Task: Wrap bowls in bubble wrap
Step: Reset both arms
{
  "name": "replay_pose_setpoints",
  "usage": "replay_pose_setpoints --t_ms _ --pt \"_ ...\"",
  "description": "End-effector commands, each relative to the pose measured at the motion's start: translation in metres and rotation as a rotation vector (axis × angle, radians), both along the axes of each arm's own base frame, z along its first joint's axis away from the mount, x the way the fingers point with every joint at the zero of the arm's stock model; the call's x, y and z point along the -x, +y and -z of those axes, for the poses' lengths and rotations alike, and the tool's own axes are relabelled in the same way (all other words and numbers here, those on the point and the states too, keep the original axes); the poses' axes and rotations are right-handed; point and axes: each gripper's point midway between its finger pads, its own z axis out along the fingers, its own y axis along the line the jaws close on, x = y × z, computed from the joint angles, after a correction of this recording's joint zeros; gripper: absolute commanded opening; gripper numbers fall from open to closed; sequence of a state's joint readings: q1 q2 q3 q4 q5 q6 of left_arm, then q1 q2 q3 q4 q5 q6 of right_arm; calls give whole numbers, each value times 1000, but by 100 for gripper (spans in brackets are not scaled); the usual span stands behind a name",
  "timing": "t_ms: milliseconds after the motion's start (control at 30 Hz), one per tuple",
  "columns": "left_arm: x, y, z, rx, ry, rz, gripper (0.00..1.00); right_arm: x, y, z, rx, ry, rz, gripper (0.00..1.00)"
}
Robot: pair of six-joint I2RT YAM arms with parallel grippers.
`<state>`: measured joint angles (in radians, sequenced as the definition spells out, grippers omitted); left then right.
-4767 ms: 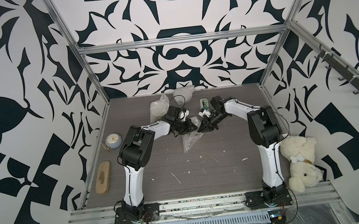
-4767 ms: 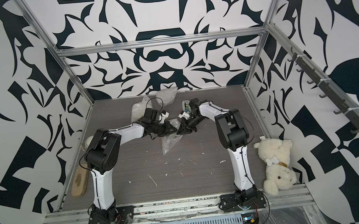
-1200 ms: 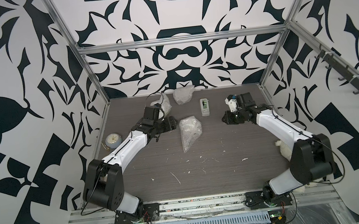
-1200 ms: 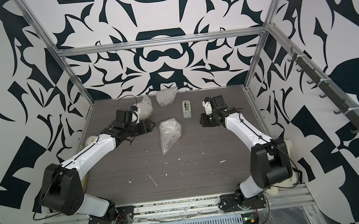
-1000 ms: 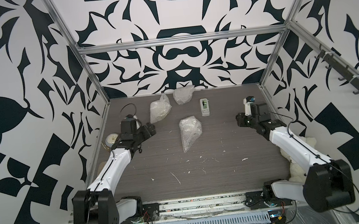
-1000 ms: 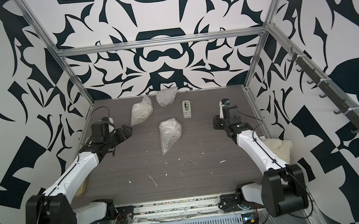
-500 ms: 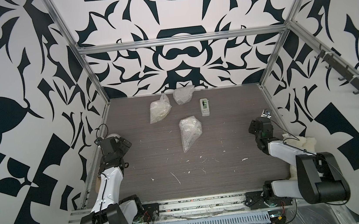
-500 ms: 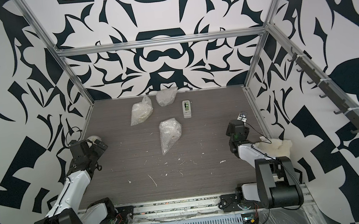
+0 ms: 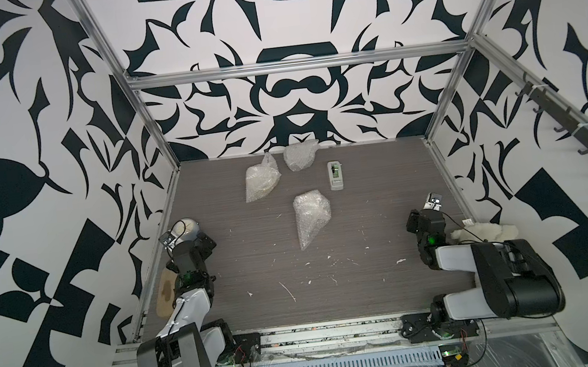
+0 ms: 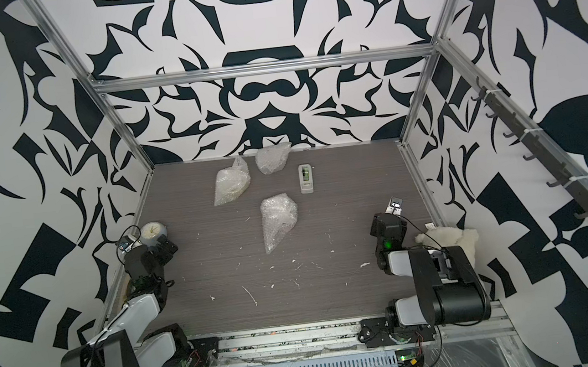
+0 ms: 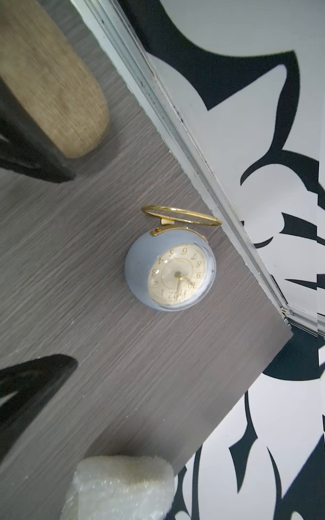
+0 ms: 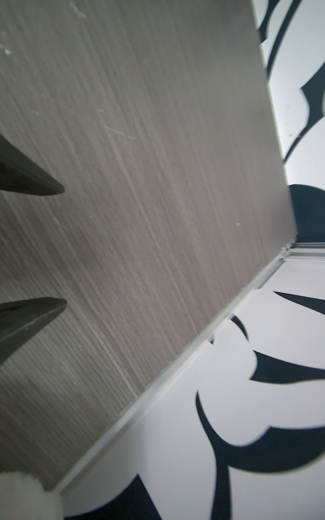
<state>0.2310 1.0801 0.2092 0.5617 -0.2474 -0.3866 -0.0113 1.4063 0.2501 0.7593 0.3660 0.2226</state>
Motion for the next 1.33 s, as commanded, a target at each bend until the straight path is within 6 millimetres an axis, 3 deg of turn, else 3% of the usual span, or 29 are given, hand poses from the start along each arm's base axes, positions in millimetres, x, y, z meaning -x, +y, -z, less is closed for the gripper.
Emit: replay_pose_setpoints --t_ms 0,167,200,233,300,433,533,600,733,1300 --pt "-15 -4 -26 -54 -145 57 100 -22 8 -38 21 -147 -49 61" --pt "-42 -8 -22 -84 -148 127 100 -28 35 -25 68 -150 -191 61" --pt "-50 -8 -18 -75 -119 142 100 -30 37 -24 70 -170 -197 64" --pt "-59 -15 -11 -64 -69 198 100 -33 39 -28 88 -186 -205 76" --pt "-68 -26 -5 -56 -58 262 100 -35 37 -21 76 -108 -187 77" --pt "-70 -42 -2 -81 -65 333 100 -43 46 -20 94 -78 -231 77" --pt "-85 -59 10 -128 -65 404 100 -44 47 -20 94 -83 -233 77" --pt "-82 -66 17 -113 18 452 100 -44 46 -20 94 -84 -231 77" --pt "-85 -72 15 -135 -2 470 100 -43 46 -20 94 -83 -230 77" --pt "-85 -73 16 -142 6 473 100 -43 46 -20 94 -83 -231 76"
